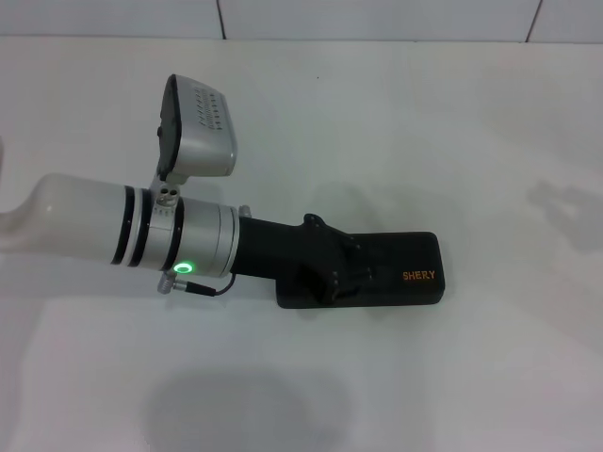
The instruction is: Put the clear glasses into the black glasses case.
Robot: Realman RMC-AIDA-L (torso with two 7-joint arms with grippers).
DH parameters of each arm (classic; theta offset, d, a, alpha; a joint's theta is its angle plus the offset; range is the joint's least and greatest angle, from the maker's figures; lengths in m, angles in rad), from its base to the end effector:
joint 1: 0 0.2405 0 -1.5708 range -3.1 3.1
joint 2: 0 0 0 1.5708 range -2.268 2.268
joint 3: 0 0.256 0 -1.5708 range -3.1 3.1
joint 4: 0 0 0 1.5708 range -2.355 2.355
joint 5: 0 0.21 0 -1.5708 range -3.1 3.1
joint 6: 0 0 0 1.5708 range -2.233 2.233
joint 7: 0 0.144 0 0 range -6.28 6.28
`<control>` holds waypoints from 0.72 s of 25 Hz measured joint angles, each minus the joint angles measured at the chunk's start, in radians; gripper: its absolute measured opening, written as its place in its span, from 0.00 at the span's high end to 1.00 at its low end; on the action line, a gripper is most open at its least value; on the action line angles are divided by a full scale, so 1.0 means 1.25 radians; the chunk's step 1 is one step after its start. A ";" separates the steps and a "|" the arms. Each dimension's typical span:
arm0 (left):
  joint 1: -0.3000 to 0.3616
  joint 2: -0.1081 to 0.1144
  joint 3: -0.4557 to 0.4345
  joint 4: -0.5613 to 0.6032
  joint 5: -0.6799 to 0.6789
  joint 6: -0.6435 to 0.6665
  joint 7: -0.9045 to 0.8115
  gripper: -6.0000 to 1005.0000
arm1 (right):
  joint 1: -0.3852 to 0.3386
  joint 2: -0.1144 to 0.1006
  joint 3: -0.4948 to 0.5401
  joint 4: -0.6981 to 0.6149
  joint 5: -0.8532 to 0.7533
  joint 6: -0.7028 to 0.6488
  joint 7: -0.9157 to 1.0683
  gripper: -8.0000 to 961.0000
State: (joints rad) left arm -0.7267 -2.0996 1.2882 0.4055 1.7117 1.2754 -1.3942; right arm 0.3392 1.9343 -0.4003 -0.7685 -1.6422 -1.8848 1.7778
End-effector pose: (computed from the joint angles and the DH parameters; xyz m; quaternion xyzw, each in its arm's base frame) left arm -0.2014 0.3347 -0.1027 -0.9715 -0.1753 -0.1593 0.0070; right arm 0.2962 0.2825 0.1480 -0.8084 0.3188 0.4564 0.1913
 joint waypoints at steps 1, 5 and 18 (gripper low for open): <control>0.005 0.001 0.001 0.013 -0.005 0.028 0.007 0.74 | 0.000 -0.002 0.000 0.002 -0.004 -0.002 -0.001 0.72; 0.039 0.003 0.002 0.090 -0.038 0.144 0.007 0.73 | 0.008 -0.006 -0.001 0.004 -0.046 -0.031 -0.035 0.72; 0.195 0.047 -0.168 0.303 -0.190 0.512 0.027 0.71 | 0.028 0.063 -0.248 0.002 -0.079 -0.084 -0.278 0.57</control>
State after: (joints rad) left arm -0.4829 -2.0409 1.0783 0.7847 1.4743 1.9157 -1.3609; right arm 0.3737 2.0134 -0.7099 -0.7666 -1.7409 -1.9900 1.4303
